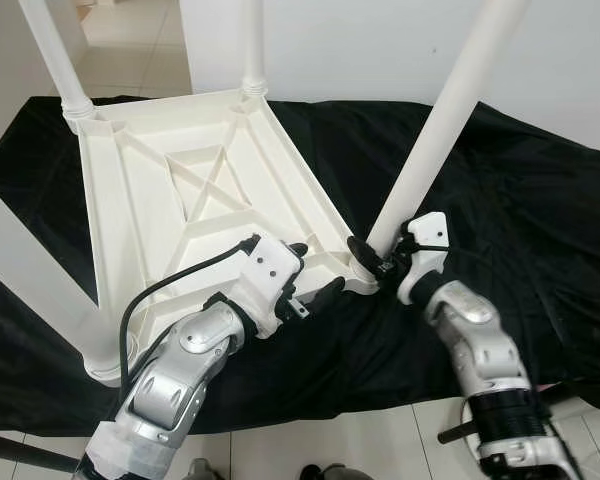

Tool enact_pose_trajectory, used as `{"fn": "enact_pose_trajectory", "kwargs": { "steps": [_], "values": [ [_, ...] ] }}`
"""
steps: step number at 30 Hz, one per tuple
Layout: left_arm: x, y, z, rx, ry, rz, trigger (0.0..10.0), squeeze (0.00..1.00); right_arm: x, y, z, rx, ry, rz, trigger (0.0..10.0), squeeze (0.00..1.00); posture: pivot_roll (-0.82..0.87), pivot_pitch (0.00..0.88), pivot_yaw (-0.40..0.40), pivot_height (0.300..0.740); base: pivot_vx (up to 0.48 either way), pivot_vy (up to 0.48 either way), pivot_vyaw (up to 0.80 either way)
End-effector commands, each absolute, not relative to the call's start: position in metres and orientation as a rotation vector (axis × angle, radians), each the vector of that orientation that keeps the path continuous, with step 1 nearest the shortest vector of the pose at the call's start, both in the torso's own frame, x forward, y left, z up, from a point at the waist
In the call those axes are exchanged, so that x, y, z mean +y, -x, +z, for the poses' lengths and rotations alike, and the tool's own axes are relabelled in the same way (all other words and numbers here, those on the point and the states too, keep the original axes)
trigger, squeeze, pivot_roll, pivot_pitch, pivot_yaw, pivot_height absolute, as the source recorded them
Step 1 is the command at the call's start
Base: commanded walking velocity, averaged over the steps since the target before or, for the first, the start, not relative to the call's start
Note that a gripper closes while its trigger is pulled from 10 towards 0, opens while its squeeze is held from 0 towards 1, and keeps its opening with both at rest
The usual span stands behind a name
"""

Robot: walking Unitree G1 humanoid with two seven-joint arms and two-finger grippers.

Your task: Building children table

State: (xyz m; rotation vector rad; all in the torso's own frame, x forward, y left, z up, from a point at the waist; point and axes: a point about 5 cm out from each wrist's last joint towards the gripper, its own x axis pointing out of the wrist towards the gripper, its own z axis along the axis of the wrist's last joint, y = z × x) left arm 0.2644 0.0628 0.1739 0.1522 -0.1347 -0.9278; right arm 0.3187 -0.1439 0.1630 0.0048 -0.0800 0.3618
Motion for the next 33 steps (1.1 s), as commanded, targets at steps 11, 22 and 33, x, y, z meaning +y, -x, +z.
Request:
{"fn": "enact_pose_trajectory", "kwargs": {
  "steps": [11,22,33],
  "values": [
    [0.062,-0.263,0.17,-0.124,-0.158,-0.941,10.0,0.0,-0.104,-0.3,0.146,0.002,-0.197,0.044,10.0,0.0,-0.05,0.118,-0.046,0.74,0.0,0.0,0.0],
    [0.062,-0.264,0.171,-0.129,-0.161,-0.942,10.0,0.0,-0.116,-0.298,0.161,-0.06,-0.179,0.138,10.0,1.0,-0.06,0.109,-0.045,0.74,0.0,0.0,0.0],
    [0.061,-0.264,0.171,-0.133,-0.164,-0.944,10.0,0.0,-0.145,-0.304,0.163,-0.077,-0.002,0.449,10.0,0.0,-0.06,0.107,-0.046,0.74,0.0,0.0,0.0]
  ]
}}
